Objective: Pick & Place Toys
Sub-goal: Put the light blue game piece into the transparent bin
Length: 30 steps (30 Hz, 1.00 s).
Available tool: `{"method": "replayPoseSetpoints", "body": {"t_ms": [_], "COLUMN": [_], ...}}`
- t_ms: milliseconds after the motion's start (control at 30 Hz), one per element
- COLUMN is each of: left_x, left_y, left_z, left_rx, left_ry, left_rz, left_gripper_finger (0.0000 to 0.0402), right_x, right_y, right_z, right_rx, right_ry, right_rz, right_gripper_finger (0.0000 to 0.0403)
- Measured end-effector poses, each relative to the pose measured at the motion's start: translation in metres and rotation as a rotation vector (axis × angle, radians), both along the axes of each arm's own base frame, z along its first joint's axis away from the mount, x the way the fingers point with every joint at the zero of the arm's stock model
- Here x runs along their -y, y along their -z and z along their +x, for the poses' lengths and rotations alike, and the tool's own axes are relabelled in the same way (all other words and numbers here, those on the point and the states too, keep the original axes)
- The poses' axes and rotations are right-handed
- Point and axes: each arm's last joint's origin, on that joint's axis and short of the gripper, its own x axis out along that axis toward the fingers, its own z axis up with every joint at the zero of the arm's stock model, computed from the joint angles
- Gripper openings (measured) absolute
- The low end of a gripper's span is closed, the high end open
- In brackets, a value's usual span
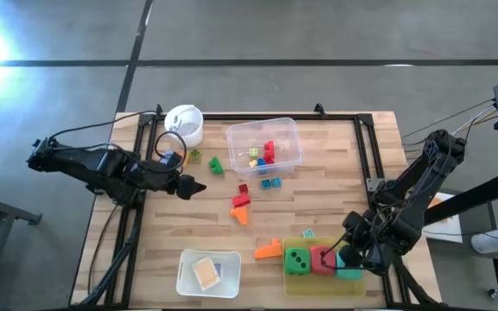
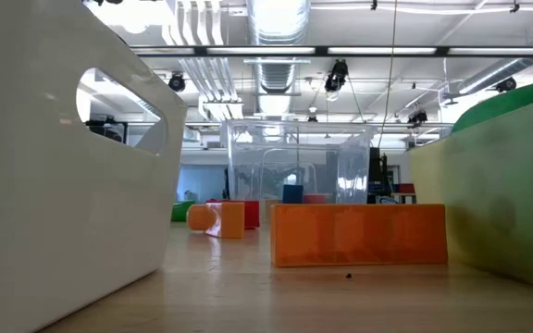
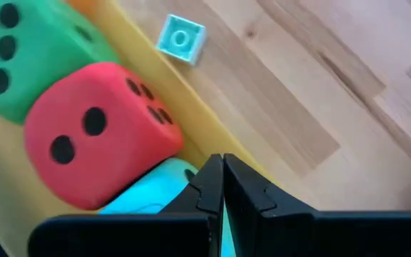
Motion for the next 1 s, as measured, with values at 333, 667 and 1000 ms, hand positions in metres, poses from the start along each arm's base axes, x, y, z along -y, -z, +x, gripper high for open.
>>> {"method": "replayPoseSetpoints", "body": {"t_ms": [333,667,1000], "left_x": [0.003,0.002,-0.002], "left_y": [0.021,0.023,0.023], "left_z": [0.026,0.036,0.036], "left_rx": [-0.141,-0.140,-0.152], "left_ry": [0.131,0.361,0.466], "left_rz": [0.124,0.328,0.407], "left_gripper_finger": [0.0330,0.0330,0.0330], "right_x": [0.011,0.027,0.058], "right_y": [0.003,-0.007,-0.011], "right_z": [-0.007,0.002,0.034], "right_rx": [0.079,0.255,0.191], "right_ry": [0.188,0.432,0.548], "right_rz": [0.187,0.305,0.319], "right_gripper_finger": [0.0010,0.0119,0.0187]}}
